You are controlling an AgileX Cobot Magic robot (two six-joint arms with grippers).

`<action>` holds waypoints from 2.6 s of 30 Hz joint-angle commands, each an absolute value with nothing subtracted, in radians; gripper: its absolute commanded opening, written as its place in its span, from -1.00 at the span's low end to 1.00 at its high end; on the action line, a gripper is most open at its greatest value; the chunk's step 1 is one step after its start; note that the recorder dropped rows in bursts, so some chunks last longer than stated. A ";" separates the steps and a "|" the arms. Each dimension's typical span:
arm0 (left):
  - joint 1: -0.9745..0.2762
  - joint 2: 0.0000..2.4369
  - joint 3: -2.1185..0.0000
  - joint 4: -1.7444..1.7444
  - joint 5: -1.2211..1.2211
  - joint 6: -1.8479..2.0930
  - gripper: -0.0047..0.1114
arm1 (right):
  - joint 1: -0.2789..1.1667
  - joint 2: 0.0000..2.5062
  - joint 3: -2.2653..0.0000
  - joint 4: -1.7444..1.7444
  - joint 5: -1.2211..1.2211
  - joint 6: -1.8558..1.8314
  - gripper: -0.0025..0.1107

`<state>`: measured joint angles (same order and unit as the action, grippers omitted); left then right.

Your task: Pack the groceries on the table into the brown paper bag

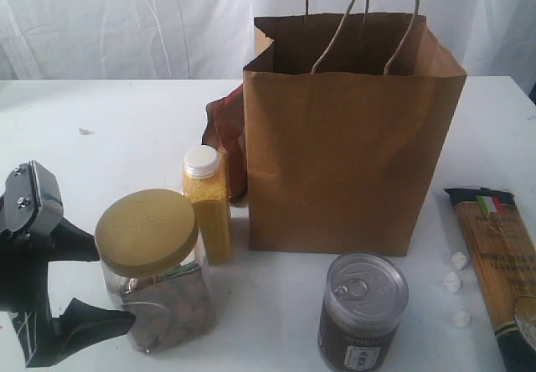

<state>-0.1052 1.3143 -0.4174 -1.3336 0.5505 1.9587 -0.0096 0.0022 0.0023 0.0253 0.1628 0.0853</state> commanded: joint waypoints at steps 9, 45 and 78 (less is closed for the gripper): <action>-0.112 1.357 -0.477 -1.314 0.557 2.118 0.89 | -0.012 0.000 0.000 0.027 0.162 0.086 -0.96; -0.112 1.597 -0.601 -1.316 0.691 2.118 -0.11 | -0.012 0.000 0.000 0.027 0.162 0.109 -0.96; -0.112 1.419 -0.601 -1.212 0.828 1.985 -0.92 | -0.012 0.000 0.000 0.027 0.162 0.109 -0.96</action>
